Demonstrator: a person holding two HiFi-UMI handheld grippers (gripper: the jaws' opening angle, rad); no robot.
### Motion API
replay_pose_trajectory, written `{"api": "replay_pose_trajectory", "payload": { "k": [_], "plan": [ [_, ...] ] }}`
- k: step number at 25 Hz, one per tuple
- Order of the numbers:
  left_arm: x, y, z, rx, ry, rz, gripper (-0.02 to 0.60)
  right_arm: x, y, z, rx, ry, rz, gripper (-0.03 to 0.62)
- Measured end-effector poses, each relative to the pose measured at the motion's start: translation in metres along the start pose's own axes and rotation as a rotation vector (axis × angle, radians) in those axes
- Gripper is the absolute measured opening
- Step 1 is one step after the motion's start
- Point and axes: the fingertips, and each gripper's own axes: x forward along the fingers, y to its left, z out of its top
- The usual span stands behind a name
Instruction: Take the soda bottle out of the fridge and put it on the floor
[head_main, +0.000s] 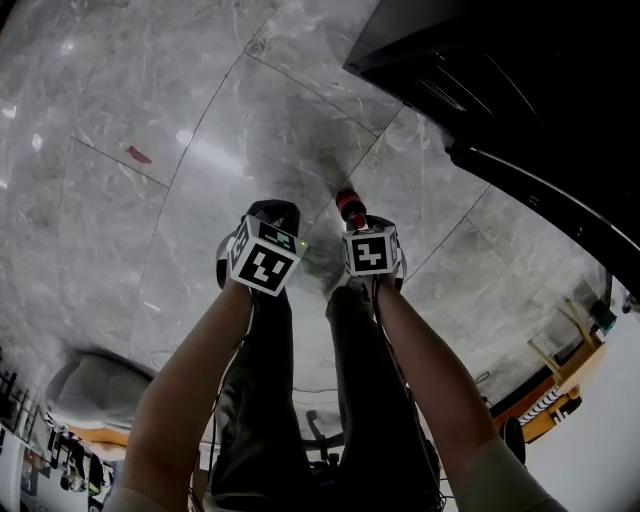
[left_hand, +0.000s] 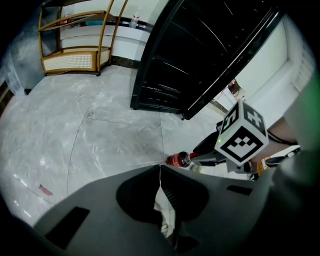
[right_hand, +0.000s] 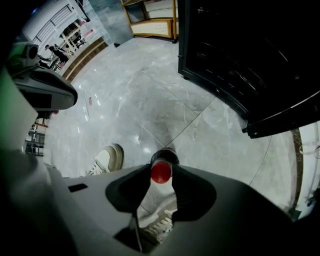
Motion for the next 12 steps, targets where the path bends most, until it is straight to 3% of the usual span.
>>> {"api": "replay_pose_trajectory", "payload": {
  "k": [12],
  "plan": [
    [-0.055, -0.013, 0.029, 0.015, -0.027, 0.031, 0.008, -0.086, -0.012, 0.026, 0.059, -0.090, -0.007, 0.052]
  ]
}}
